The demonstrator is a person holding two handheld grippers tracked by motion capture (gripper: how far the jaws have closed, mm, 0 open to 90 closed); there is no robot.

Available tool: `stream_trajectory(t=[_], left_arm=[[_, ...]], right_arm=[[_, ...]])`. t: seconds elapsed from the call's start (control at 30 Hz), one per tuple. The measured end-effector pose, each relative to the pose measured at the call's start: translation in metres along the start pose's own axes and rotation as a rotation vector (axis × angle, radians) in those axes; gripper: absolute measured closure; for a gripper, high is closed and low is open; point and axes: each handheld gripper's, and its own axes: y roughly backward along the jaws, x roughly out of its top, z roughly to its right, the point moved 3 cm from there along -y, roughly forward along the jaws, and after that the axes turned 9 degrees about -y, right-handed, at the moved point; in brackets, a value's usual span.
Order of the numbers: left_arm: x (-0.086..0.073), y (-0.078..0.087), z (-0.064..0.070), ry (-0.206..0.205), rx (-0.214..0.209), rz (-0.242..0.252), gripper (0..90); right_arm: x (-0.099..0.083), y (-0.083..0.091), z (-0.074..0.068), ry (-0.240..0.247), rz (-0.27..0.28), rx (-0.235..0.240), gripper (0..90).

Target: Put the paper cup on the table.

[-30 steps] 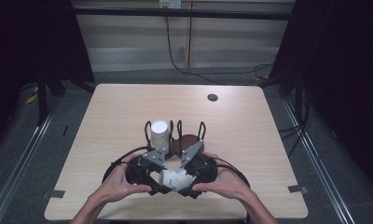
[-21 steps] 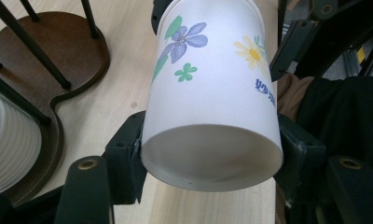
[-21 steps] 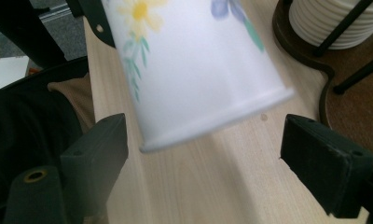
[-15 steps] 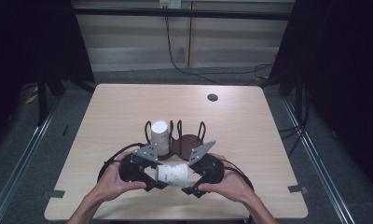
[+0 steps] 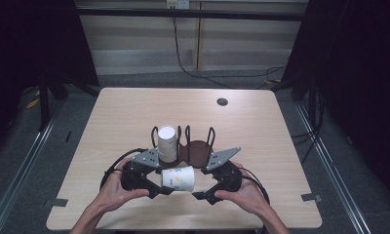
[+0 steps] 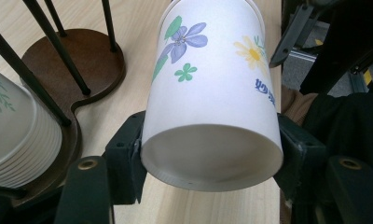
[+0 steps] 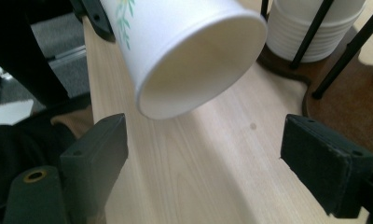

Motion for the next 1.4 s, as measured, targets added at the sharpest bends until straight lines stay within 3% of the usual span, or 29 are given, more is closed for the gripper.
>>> stream_trajectory(t=[0.23,0.53,0.6,0.7,0.8,0.97,1.03,1.17,1.4], left_arm=[[0.002,0.007,0.0,-0.004,0.005,0.061,36.9],[0.002,0.009,0.001,-0.01,0.01,0.087,36.8],[0.002,0.011,0.001,-0.017,0.004,0.105,36.8],[0.003,0.015,0.001,-0.004,-0.007,0.145,36.8],[0.003,0.017,0.001,-0.003,-0.004,0.156,36.9],[0.004,0.021,0.001,0.008,-0.007,0.175,36.9],[0.005,0.021,0.001,0.007,-0.006,0.184,36.8],[0.008,0.022,0.003,-0.004,0.0,0.183,36.8],[0.01,0.019,0.005,-0.015,0.005,0.183,36.8]], right_arm=[[0.002,0.005,0.0,-0.01,0.074,0.008,14.4],[0.004,0.008,0.0,-0.026,0.136,0.015,14.4],[0.003,0.011,0.0,-0.036,0.173,0.03,15.9],[0.003,0.012,-0.001,-0.041,0.195,0.056,16.4],[0.004,0.012,-0.002,-0.036,0.205,0.053,16.4],[0.006,0.017,-0.002,-0.044,0.296,0.063,15.2],[0.006,0.018,-0.002,-0.046,0.307,0.068,14.9],[0.007,0.021,-0.003,-0.055,0.371,0.115,14.3],[0.007,0.019,-0.004,-0.054,0.371,0.123,14.5]])
